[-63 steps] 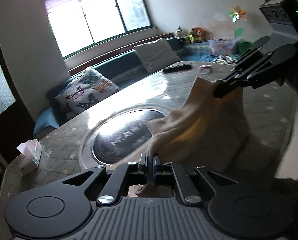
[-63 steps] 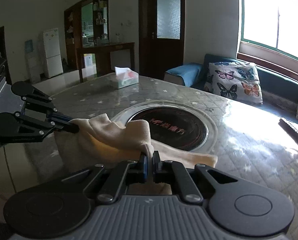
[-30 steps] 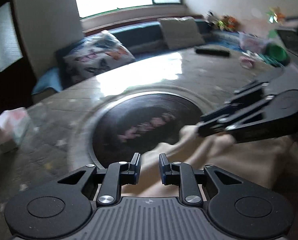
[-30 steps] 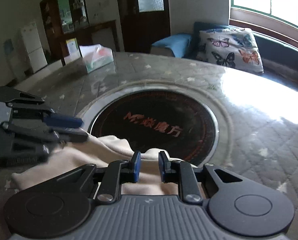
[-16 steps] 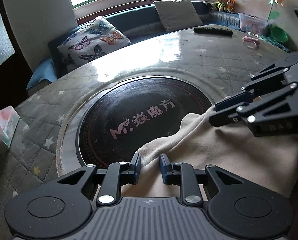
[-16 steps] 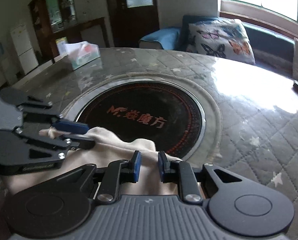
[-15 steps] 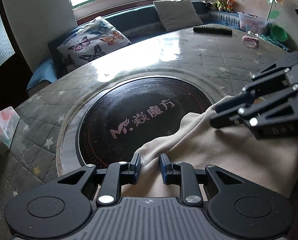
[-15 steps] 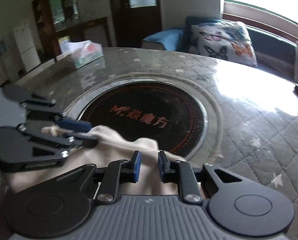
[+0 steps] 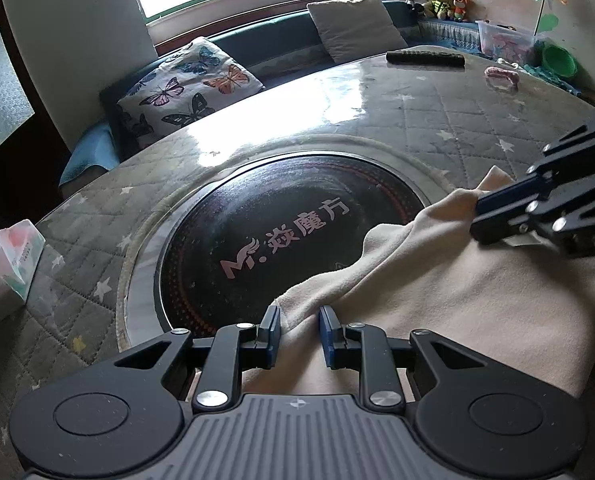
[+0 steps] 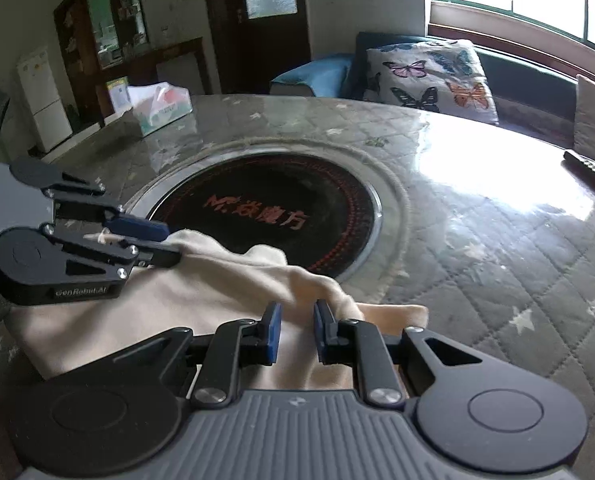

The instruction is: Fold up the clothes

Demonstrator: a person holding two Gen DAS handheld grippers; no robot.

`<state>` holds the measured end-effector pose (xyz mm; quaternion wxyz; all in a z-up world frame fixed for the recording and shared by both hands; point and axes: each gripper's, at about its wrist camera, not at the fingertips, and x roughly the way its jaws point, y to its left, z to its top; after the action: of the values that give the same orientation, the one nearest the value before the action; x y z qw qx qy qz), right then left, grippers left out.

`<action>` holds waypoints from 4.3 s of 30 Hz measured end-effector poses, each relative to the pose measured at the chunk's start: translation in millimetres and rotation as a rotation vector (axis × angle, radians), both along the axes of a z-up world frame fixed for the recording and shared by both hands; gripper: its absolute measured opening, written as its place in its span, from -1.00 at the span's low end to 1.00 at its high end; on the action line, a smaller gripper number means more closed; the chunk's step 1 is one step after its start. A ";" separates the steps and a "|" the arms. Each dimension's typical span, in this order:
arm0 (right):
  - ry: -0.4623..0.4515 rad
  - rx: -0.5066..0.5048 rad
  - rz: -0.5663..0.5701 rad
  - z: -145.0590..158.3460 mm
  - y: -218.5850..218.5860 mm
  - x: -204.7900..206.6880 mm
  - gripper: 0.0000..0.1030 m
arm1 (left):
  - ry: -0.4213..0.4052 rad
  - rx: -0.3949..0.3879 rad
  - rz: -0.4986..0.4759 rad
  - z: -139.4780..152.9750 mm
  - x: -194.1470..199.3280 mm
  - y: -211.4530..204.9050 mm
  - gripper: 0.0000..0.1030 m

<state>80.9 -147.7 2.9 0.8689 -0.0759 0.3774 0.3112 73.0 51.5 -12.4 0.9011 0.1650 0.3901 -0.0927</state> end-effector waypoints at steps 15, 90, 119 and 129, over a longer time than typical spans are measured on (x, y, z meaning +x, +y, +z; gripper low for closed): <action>0.008 0.013 -0.082 0.9 -31.2 -5.8 -0.68 | -0.071 -0.010 -0.025 18.0 -23.5 -12.3 -0.48; -0.001 0.091 0.062 -3.5 -13.0 -49.8 -0.37 | -0.081 -0.277 0.213 11.5 -80.1 79.2 -0.91; -0.031 0.053 -0.007 -2.0 3.1 2.4 -0.43 | -0.097 -0.163 0.180 12.0 -51.5 71.4 -0.83; -0.026 -0.031 -0.013 -14.0 34.0 19.1 -0.44 | -0.060 -0.126 0.155 2.4 -31.3 59.6 -0.78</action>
<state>100.0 -113.7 -11.1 0.8744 -0.0910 0.3716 0.2984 41.6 111.2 -10.0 0.9254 0.0802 0.3679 -0.0423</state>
